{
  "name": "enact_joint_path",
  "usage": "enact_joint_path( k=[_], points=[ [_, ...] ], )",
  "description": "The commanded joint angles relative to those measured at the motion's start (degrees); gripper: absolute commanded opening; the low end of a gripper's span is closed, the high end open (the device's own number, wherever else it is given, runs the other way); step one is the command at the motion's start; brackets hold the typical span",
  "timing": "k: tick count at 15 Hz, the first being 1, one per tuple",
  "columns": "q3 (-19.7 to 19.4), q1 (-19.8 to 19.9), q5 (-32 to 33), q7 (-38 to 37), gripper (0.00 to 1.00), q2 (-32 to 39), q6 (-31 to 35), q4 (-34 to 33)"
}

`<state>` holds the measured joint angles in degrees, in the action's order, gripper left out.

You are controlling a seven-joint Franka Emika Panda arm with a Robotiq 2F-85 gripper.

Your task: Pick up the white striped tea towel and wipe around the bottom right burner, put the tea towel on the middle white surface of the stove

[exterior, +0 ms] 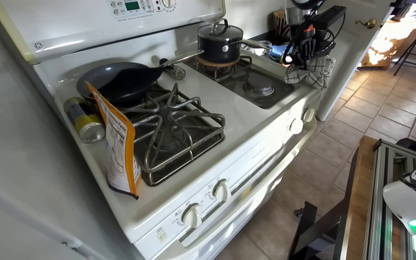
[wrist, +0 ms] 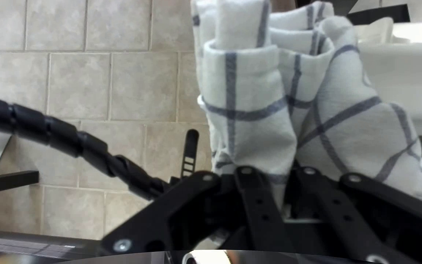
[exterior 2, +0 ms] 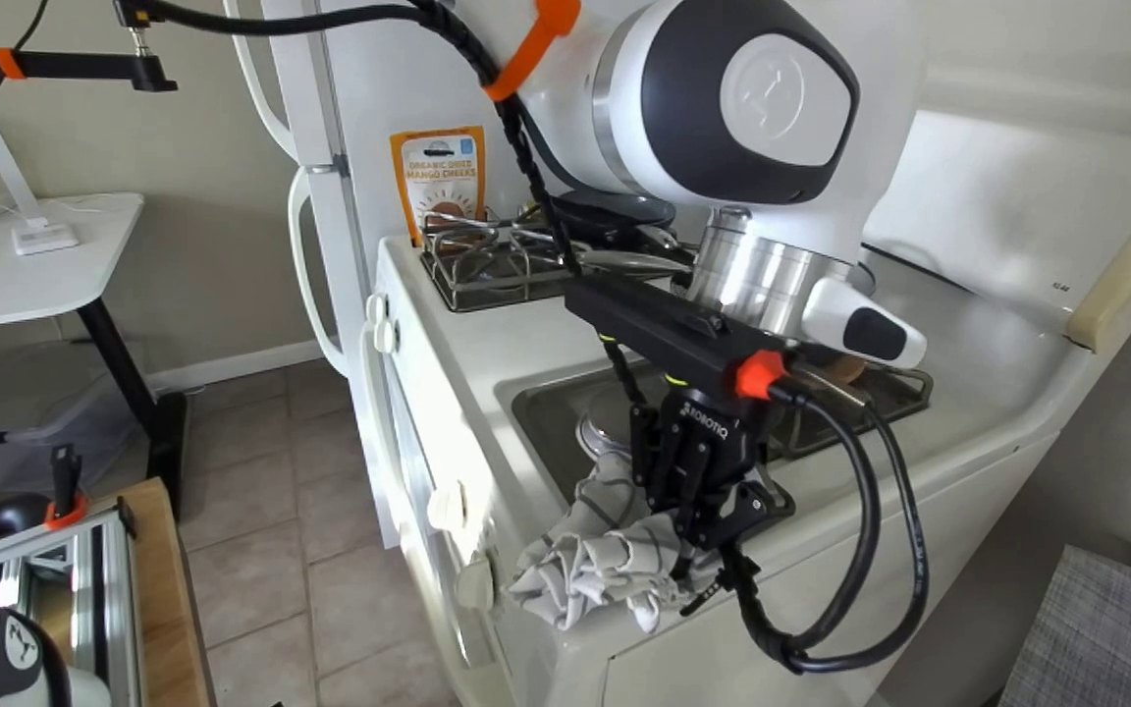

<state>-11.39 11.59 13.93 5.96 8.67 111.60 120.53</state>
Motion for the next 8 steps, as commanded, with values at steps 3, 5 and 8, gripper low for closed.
enact_joint_path(
  k=[3, 5, 8],
  points=[
    [-1.87, 1.27, 2.39, 0.05, 0.04, -11.59, 5.32, 1.99],
    [-1.81, 1.33, -0.01, 2.20, 0.04, -14.34, 6.29, 0.90],
    [-1.06, -0.35, -6.00, 6.81, 0.04, -17.70, 8.20, -0.59]
  ],
)
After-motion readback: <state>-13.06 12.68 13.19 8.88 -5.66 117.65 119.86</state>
